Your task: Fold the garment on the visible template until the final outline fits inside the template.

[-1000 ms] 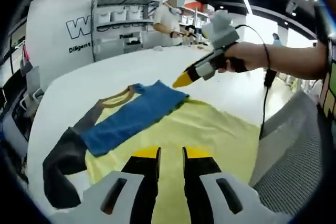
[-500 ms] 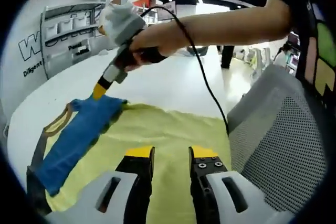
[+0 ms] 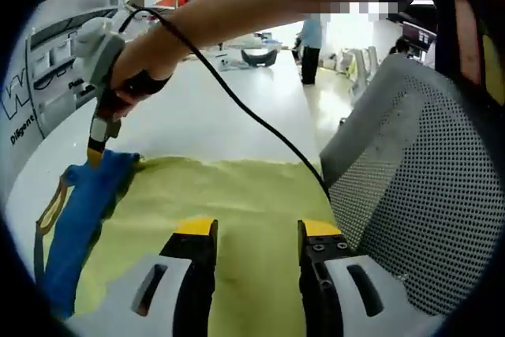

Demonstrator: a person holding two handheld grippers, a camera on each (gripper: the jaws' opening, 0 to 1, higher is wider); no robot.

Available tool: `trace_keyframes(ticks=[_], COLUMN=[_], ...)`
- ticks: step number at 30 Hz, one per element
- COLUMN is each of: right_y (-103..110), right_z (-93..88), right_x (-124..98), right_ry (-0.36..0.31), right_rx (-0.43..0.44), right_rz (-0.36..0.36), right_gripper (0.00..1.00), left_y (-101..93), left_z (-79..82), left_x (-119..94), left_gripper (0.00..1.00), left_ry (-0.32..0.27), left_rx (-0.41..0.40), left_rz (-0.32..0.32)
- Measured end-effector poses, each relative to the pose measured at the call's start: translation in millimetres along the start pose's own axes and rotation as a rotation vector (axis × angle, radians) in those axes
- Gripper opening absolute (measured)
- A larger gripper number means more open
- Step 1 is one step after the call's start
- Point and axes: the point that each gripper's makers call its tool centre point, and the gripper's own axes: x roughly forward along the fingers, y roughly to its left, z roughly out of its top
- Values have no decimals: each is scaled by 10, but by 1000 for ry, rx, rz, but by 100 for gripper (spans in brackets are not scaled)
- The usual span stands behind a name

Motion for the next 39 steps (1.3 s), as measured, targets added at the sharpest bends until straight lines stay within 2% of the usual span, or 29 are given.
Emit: trace_keyframes(ticks=[4,7,8,9,13,16,20,23,24,26,28,31,33,37,39], right_y=[26,12,15,3,-7,24,46,56,57,74,112,101,108,199,226], right_z=[-35,-20,-13,-5,-12,-20,-41,-42,-42,-44,-60,-55,-56,-52,-43], right_x=[55,64,66,81,100,122,143,151,150,149,155,153,152,158,159], right_ry=[30,29,28,30,35,42,51,49,49,47,45,42,40,26,15], right_rx=[-45,-59,-63,-62,-76,-96,-99,-83,-82,-80,-38,-50,-50,-79,-88], right_rz=[12,3,6,5,5,15,29,39,40,45,65,58,56,64,65], right_gripper=[41,39,39,39,41,40,39,38,38,35,32,31,29,18,13], left_y=[-5,-19,-18,-58,-42,-37,-3,12,55,82,101,133,132,95,43], left_z=[-36,-57,-52,-1,-60,-14,-15,7,3,-14,-12,-8,-5,4,19], left_x=[65,91,90,99,159,184,206,216,211,207,207,217,224,241,266], left_gripper=[35,34,34,35,34,34,30,28,26,21,19,13,11,6,0], left_ry=[10,23,22,-7,25,-2,3,-32,-46,-58,-66,-59,-65,-69,-66], left_rx=[-9,13,7,-26,3,-37,-11,-76,-98,-93,-105,-78,-89,-89,-88], left_rz=[-6,-16,-17,-44,-34,-42,-27,-34,-16,-12,-10,8,7,13,6])
